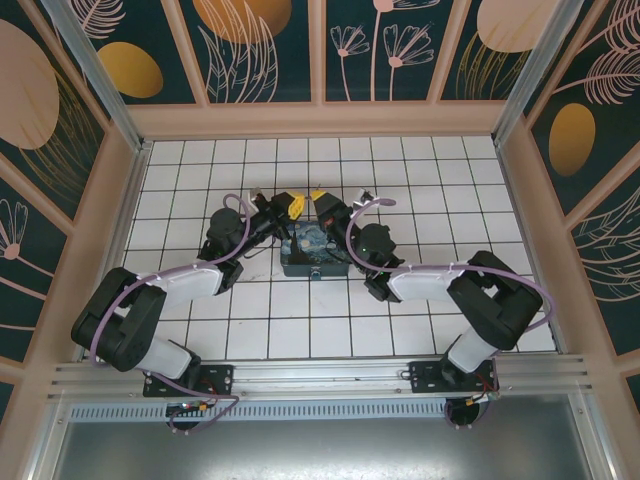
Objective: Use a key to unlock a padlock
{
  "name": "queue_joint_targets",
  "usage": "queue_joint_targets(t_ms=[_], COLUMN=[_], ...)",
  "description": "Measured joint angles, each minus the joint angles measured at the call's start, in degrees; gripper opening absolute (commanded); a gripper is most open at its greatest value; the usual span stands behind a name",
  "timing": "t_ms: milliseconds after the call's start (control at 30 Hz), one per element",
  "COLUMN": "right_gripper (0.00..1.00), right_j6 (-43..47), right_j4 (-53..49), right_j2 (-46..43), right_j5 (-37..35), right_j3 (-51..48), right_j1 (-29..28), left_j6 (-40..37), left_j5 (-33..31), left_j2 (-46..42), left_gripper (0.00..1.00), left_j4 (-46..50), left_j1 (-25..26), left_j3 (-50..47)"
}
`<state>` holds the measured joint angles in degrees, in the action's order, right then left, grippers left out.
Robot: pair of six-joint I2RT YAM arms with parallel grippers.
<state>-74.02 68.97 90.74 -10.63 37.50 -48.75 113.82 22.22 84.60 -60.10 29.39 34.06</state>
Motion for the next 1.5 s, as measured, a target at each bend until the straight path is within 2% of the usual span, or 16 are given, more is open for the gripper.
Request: queue_joint_targets(t_ms=[67, 133, 233, 367, 467, 567, 667, 833, 1067, 1500], right_gripper=[0.46, 0.48, 0.5, 0.5, 0.48, 0.46, 0.43, 0.39, 0.39, 0.38], right_j6=[0.1, 0.2, 2.1, 8.0, 13.7, 18.9, 23.3, 27.0, 27.2, 24.7], right_j4=[-1.6, -5.0, -13.0, -25.4, -31.9, -35.7, -36.7, -34.8, -26.9, -16.2], right_j2=[-2.1, -5.7, -13.0, -22.5, -26.8, -29.4, -30.3, -28.6, -22.0, -13.8], right_j5=[0.0, 0.1, 0.8, 5.0, 9.9, 15.2, 20.0, 26.5, 31.8, 34.4], right_j3=[-2.2, -4.9, -7.1, -6.2, -5.3, -5.2, -5.3, -5.7, -6.5, -6.1], right_j1=[0.1, 0.5, 2.2, 6.1, 9.7, 12.5, 13.5, 13.5, 13.5, 12.5], left_j6=[-3.0, -8.1, -19.7, -38.4, -50.6, -60.2, -66.5, -69.9, -69.0, -64.1], left_j5=[0.3, 0.6, 0.9, 0.6, 0.3, 1.0, 2.6, 6.8, 10.0, 10.8], left_j2=[0.0, 0.0, -0.2, -2.3, -4.4, -5.3, -5.9, -5.9, -5.9, -6.0], left_gripper=[0.0, 0.0, 0.0, 0.0, 0.0, 0.0, 0.0, 0.0, 0.0, 0.0], left_j4=[1.7, 5.1, 13.7, 24.6, 28.4, 29.9, 29.1, 25.5, 19.2, 12.6], left_j1=[0.0, 0.0, 0.0, 0.0, 0.0, 0.0, 0.0, 0.0, 0.0, 0.0], left_j3=[0.2, 1.4, 5.7, 11.0, 11.8, 11.6, 10.4, 8.5, 6.3, 4.1])
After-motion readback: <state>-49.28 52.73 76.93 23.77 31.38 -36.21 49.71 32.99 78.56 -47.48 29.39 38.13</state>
